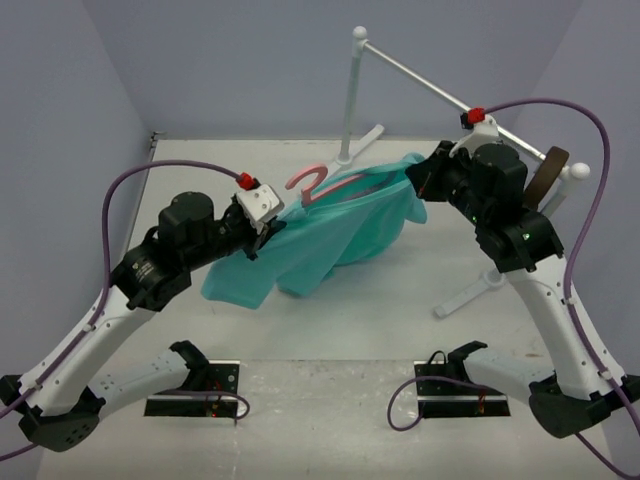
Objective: Place the t-shirt on the hanger
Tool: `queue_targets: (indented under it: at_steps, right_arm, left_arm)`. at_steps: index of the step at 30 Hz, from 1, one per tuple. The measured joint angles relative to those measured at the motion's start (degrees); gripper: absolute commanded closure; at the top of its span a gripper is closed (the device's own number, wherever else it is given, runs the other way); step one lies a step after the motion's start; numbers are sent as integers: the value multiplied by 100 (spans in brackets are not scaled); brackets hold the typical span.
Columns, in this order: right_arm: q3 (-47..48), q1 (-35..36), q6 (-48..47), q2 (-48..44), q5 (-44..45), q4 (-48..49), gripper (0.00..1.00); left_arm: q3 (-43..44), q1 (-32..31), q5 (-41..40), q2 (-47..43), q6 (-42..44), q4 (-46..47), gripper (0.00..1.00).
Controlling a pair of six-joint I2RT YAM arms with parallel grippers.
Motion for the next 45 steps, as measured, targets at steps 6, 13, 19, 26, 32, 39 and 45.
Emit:
queue_targets:
  at_steps: [6,13,19,26,32,39,45]
  right_arm:
    - [1389,117,-302,415,-1248,-777,86]
    - [3880,189,-622,1018,-1546,-2093,56]
    - [2792,191,-847,-42,-1499,-2148,31]
    - [1464,191,-1393,-1023,-1572,-2017,28]
    - [914,192,-2370,-1555,-2356,-1714,26]
    - [375,197,-2769,-1328,-3435,-992,39]
    - [99,191,-2620,-706,-4635,-154,62]
  left_arm:
    - [1148,4,764,882,-58,213,100]
    - [2927,4,1486,1829,-33,353,100]
    - [2712,7,1642,1629,48,728,100]
    - [1934,279,2514,1852,373,700,100]
    - [1975,480,3883,2424,1052,152,100]
    - [1976,483,5102,2857,1331,-115,100]
    - [1976,483,5424,2936,1396,-230,100]
